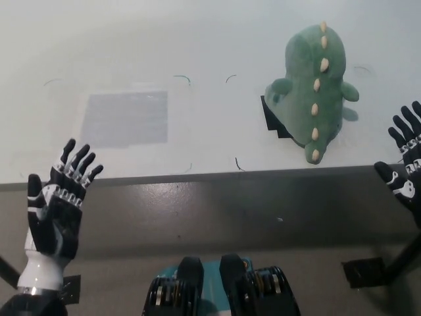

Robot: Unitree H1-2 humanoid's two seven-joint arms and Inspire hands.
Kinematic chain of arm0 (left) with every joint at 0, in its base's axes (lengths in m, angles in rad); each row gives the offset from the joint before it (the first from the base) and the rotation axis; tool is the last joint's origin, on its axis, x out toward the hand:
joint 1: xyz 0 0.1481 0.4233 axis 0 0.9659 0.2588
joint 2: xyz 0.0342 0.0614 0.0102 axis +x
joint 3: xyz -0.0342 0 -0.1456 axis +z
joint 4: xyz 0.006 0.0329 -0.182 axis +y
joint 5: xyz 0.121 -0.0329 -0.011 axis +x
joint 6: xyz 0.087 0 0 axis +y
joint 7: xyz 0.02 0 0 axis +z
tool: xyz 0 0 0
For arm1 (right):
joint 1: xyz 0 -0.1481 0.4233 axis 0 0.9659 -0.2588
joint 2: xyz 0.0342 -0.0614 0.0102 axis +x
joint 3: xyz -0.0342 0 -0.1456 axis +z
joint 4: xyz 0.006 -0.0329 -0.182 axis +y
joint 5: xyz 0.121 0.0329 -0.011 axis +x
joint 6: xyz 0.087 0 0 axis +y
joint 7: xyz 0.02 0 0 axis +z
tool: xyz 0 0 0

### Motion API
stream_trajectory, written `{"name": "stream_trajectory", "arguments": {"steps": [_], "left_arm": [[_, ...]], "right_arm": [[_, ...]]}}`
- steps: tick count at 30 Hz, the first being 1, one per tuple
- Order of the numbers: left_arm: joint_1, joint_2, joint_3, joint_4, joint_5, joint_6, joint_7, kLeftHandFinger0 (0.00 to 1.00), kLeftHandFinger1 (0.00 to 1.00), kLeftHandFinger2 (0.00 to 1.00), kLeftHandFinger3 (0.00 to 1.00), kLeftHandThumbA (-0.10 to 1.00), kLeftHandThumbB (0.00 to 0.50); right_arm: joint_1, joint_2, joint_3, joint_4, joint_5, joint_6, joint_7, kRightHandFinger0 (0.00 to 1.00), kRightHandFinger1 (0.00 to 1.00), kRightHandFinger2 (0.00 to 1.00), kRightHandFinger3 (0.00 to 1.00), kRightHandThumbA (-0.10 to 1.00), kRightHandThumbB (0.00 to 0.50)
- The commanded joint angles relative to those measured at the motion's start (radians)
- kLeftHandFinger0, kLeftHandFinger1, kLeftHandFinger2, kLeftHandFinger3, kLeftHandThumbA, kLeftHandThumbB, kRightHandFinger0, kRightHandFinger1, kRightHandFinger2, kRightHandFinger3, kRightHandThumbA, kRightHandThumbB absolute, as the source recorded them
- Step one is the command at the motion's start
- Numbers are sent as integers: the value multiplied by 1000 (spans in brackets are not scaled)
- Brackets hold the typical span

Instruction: Use both hands to pick up a dinasour on the right side and move it to the left side

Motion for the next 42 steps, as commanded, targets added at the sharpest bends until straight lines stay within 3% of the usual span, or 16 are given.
{"name": "stream_trajectory", "arguments": {"steps": [1, 5, 11, 13, 20, 25, 29, 32, 36, 37, 39, 42], "left_arm": [[-60, 20, -2, -53, -3, 4, -3, 1000, 1000, 1000, 1000, 1000, 397], [-124, 30, -17, -85, 2, 50, 1, 1000, 1000, 1000, 1000, 1000, 419], [-278, 25, -32, -77, 32, 105, 24, 1000, 1000, 1000, 1000, 1000, 462], [-353, 10, -48, -78, 62, 155, 46, 1000, 1000, 1000, 1000, 1000, 500], [-514, -12, -78, -16, 87, 194, 51, 1000, 1000, 1000, 1000, 1000, 469], [-664, -17, -100, 67, 114, 218, 55, 1000, 1000, 1000, 1000, 1000, 447], [-788, -31, -106, 172, 122, 203, 58, 1000, 1000, 1000, 1000, 1000, 403], [-874, -26, -118, 274, 143, 184, 46, 1000, 1000, 1000, 1000, 1000, 386], [-958, -27, -127, 400, 151, 151, 37, 1000, 1000, 1000, 1000, 1000, 398], [-1011, -39, -123, 488, 137, 132, 30, 1000, 1000, 1000, 1000, 1000, 436], [-1083, -56, -117, 610, 129, 105, 28, 1000, 1000, 1000, 1000, 1000, 467], [-1144, -69, -114, 736, 135, 65, 31, 1000, 1000, 1000, 1000, 1000, 487]], "right_arm": [[-24, -12, -16, -56, -14, -39, -3, 1000, 1000, 1000, 1000, 1000, 253], [-41, -19, -27, -73, -24, -42, -11, 1000, 1000, 1000, 1000, 1000, 226], [-110, -37, -44, -86, -23, -11, -27, 1000, 1000, 1000, 1000, 1000, 269], [-152, -35, -56, -81, -20, -19, -38, 1000, 1000, 1000, 1000, 1000, 269], [-253, -52, -62, -66, -65, -17, -47, 1000, 1000, 1000, 1000, 1000, 264], [-370, -61, -57, -53, -89, 45, -72, 1000, 1000, 1000, 1000, 1000, 264], [-477, -70, -57, -5, -106, 89, -92, 1000, 1000, 1000, 1000, 1000, 275], [-555, -84, -52, 56, -166, 110, -114, 1000, 1000, 1000, 1000, 1000, 232], [-632, -99, -52, 140, -167, 135, -113, 1000, 1000, 1000, 1000, 969, 181], [-686, -102, -59, 202, -149, 151, -115, 1000, 1000, 1000, 1000, 997, 172], [-756, -108, -60, 300, -151, 166, -122, 1000, 1000, 1000, 1000, 1000, 212], [-795, -103, -50, 390, -170, 130, -118, 1000, 1000, 1000, 1000, 1000, 201]]}}
